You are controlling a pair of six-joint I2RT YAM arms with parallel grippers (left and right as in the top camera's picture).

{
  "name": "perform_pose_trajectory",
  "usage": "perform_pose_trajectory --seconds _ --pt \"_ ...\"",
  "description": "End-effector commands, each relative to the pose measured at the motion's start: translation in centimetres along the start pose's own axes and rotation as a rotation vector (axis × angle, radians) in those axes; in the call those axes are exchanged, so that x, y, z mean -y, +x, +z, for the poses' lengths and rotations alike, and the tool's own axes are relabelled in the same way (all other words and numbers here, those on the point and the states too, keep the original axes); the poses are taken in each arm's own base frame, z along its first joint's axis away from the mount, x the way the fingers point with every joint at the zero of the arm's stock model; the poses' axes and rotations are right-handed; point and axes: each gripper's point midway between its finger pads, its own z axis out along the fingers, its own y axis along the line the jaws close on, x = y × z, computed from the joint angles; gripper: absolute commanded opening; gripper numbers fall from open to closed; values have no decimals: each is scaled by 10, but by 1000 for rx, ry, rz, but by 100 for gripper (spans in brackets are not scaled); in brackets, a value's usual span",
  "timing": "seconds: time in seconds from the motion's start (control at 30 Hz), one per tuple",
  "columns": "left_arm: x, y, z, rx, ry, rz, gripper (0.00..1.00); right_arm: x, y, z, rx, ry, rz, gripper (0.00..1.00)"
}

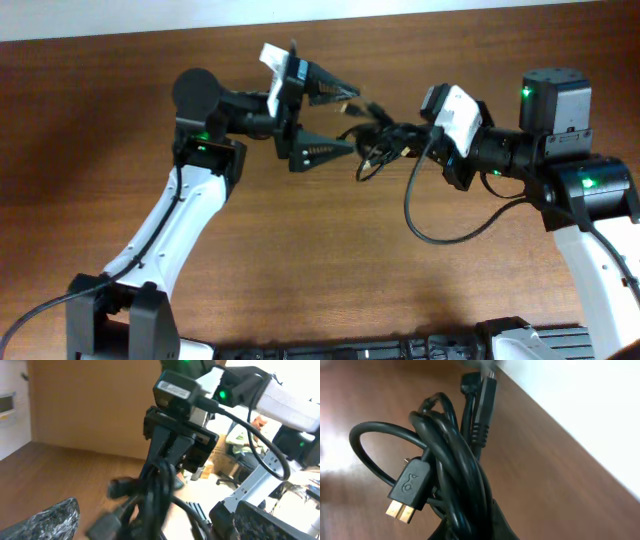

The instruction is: Untangle cables

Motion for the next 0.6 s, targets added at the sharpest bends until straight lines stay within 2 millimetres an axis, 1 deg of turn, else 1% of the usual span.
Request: perform_pose_trajectory --seconds 0.0,0.07,0.13,0.17,0.2,0.27,0.3,0.33,0.37,0.4,0.47,0.5,0.53,0.57 --pt "-1 -13 -3 27 -39 -20 99 14 6 -3 -42 91 177 4" --pt "-2 -19 -3 44 -63 -8 99 15 6 -3 -40 93 202 4" --pt "1 -22 6 55 -63 26 99 16 5 -3 -34 96 227 4" --pt "-1 -24 10 71 -80 37 99 17 3 -3 -27 99 260 4" --pt "-11 -29 13 107 -137 22 99 17 2 -3 -21 102 294 4" --pt "-39 -38 9 189 -301 -28 99 18 1 -3 -17 104 302 4" --pt "-58 -39 2 227 -407 -72 99 18 1 -3 -16 104 304 4" --pt "-87 -36 -13 276 -582 -144 99 18 1 -3 -13 106 322 4" --pt "-102 -31 -23 281 -675 -155 99 18 1 -3 -14 105 322 4" --pt "-105 -26 -24 250 -699 -116 99 18 1 -3 -14 105 322 4" --pt "-98 -10 -17 130 -661 -26 100 24 5 -4 -31 140 322 4" --pt "-91 5 -15 41 -644 15 94 27 7 -5 -43 163 322 4" --pt "-83 14 -17 -47 -649 78 90 29 8 -5 -48 174 322 4" --pt "-74 16 -21 -109 -668 141 93 29 8 -5 -48 176 322 4"
